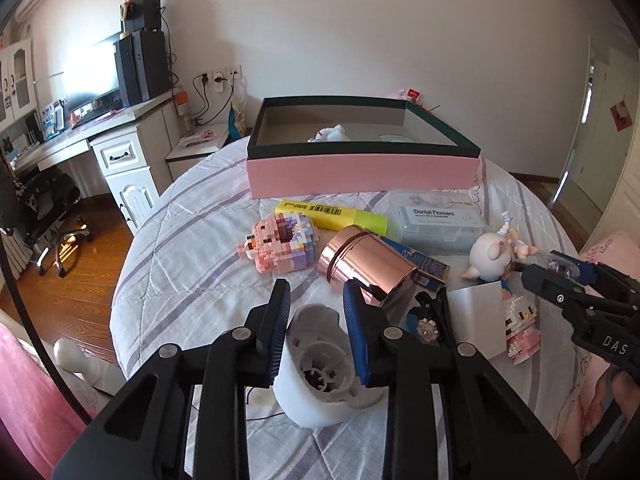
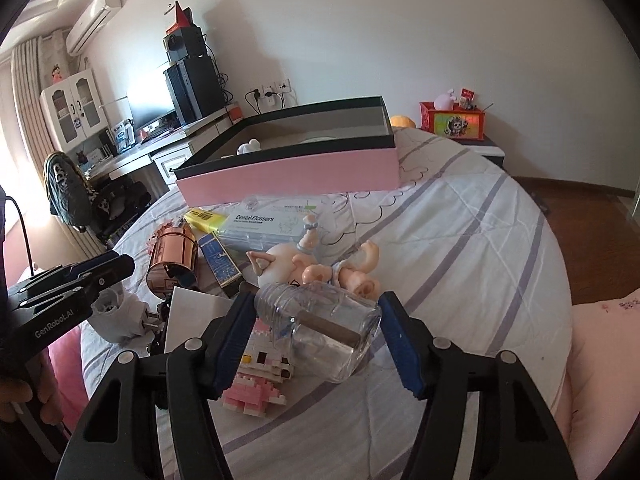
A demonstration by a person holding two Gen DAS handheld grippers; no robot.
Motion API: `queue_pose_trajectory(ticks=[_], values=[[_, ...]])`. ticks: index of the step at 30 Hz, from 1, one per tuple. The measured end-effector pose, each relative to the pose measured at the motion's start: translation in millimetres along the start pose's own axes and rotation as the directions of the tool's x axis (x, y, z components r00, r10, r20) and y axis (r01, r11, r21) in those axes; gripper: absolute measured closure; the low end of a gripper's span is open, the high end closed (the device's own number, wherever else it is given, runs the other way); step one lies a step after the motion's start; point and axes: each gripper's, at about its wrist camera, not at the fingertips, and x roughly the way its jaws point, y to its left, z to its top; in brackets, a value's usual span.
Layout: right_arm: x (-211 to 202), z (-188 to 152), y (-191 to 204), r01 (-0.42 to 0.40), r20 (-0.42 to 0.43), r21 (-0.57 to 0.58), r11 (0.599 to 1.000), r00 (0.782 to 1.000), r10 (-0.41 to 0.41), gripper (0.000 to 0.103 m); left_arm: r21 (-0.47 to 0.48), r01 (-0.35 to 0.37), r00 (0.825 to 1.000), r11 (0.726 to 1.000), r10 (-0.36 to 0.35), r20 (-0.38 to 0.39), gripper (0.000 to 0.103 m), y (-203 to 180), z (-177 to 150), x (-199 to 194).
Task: Organize rigid objects
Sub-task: 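Grasp the white hair dryer with the left tool while the right tool grasps the clear bottle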
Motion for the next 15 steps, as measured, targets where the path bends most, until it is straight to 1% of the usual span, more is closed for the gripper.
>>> queue_pose_trajectory(ticks=[1,3,5,6,7,8,10,12,13,15], values=[[-1.8,0.4,0.9,0.005,0.008,-0.008,1.000,1.000,-0.005,0.038,-0.019,0.006,1.000,1.000,-0.006,-0.005,0.073,4.7,-3.7,0.6],[-3.5,-0.3,-0.4,0.020,0.012,-0.013,1.000,1.000,-0.020,0.038,-0.042,0.015,1.000,0.999,-0.015,-0.003,0.064,11.8,-9.6,0.0],[-5.4,-1.3,-4.4,0.029,0.019,-0.003,1.000,0.999,-0.029,0.038,-0.060,0.000,1.000,0.998,0.000,0.003,0.046,17.0,-12.0,-3.1],[-5.0,-1.3,-7.4,0.034,0.015,0.000,0.999,0.999,-0.034,0.038,-0.065,-0.007,1.000,0.998,0.008,0.004,0.041,18.7,-13.0,-3.9],[-4.8,-1.1,-9.7,0.036,0.013,0.003,0.999,0.999,-0.036,0.038,-0.065,-0.008,1.000,0.998,0.008,0.003,0.033,19.5,-14.2,-3.8],[-5.0,-1.2,-11.6,0.036,0.014,0.008,0.999,0.999,-0.036,0.038,-0.069,-0.003,1.000,0.998,0.004,0.003,0.028,20.4,-15.6,-3.6],[-4.2,-1.0,-14.2,0.031,0.010,0.012,0.999,0.999,-0.031,0.038,-0.089,0.017,1.000,0.996,-0.017,0.000,0.022,21.9,-18.8,-2.3],[-3.8,-1.0,-15.3,0.030,0.009,0.016,0.999,1.000,-0.030,0.038,-0.099,0.036,0.999,0.994,-0.036,-0.005,0.021,20.1,-20.2,1.0],[-2.6,-0.9,-15.9,0.028,0.006,0.016,0.999,1.000,-0.028,0.038,-0.095,0.040,0.999,0.995,-0.041,-0.009,0.022,17.8,-21.1,4.3],[-1.3,-0.9,-17.4,0.026,0.004,0.021,0.999,1.000,-0.026,0.038,-0.089,0.071,0.997,0.994,-0.074,-0.031,0.028,13.3,-22.6,10.7]])
